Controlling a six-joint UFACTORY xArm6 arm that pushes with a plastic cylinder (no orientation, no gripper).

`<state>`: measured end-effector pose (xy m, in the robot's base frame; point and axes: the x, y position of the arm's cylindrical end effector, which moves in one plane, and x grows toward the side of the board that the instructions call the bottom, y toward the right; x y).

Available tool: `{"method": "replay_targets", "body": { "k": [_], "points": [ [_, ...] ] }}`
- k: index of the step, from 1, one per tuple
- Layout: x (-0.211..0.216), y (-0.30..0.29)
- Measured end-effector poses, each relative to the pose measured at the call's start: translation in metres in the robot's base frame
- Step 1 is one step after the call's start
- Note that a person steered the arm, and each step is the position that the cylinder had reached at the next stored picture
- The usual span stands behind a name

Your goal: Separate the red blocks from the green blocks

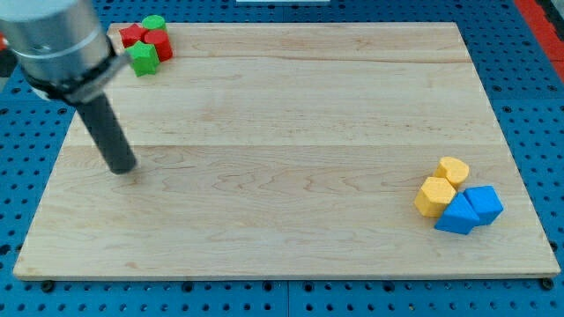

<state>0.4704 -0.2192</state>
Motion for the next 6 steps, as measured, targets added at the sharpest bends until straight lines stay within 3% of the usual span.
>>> {"method": "replay_targets", "body": {
  "k": [2, 4, 6],
  "points": [
    [-0.080, -0.080],
    [-0.182, -0.083],
    [-0.244, -0.063]
  ]
}}
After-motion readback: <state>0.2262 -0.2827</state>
